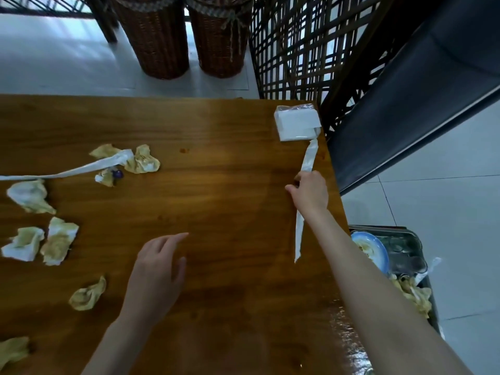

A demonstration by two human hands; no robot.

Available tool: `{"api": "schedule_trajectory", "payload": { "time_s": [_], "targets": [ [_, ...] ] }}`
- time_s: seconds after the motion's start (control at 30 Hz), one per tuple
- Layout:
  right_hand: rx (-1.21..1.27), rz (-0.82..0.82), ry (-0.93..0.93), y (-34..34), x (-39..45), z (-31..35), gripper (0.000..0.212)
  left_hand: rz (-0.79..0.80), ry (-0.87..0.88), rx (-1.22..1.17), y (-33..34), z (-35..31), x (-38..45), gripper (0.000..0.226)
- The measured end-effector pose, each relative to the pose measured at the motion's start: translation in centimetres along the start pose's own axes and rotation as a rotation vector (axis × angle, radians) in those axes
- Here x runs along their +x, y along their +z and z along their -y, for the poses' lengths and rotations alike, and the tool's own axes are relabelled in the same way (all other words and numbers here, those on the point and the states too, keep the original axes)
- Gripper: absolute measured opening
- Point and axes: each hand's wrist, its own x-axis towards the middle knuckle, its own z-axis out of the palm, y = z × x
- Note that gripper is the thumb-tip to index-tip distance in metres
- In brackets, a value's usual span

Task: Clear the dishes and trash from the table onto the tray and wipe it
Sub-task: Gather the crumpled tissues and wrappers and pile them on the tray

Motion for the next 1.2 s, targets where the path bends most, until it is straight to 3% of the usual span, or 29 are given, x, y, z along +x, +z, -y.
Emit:
{"api": "schedule_trajectory", "payload": {
  "time_s": [0.13,0.37,0.47,0.67,1.0,1.2],
  "targets": [
    [0.035,-0.035,0.038,-0.2,-0.1,0.2,0.021,0.0,-0.016,0.032,-0.2,0.6,-0.1,0.049],
    [0.057,-0.113,0.081,-0.6,-0.6,0.8,0.036,0.001,-0.05,0.024,-1.0,0.7,-0.5,0.05],
    [0.059,-0.13,0.104,-0.6,-0.6,0.8,0.032,-0.014,-0.05,0.026,-1.8,1.3,-0.8,0.049],
    [0.059,-0.116,-0.026,-0.5,-1.9,3.0,0.029,-0.069,-0.085,-0.006,-3.2,3.3,-2.8,0.043],
    [0.207,-0.071,-0.26,0.3,-15.4,11.1,0.021,-0.156,-0.173,0.027,-4.5,9.7,-10.4,0.042],
    [0.212,-0.003,-0.314,2.8,-24.0,14.6,0.018,-0.159,-0.348,0.156,-5.9,15.6,-16.8,0.07]
  ]
}}
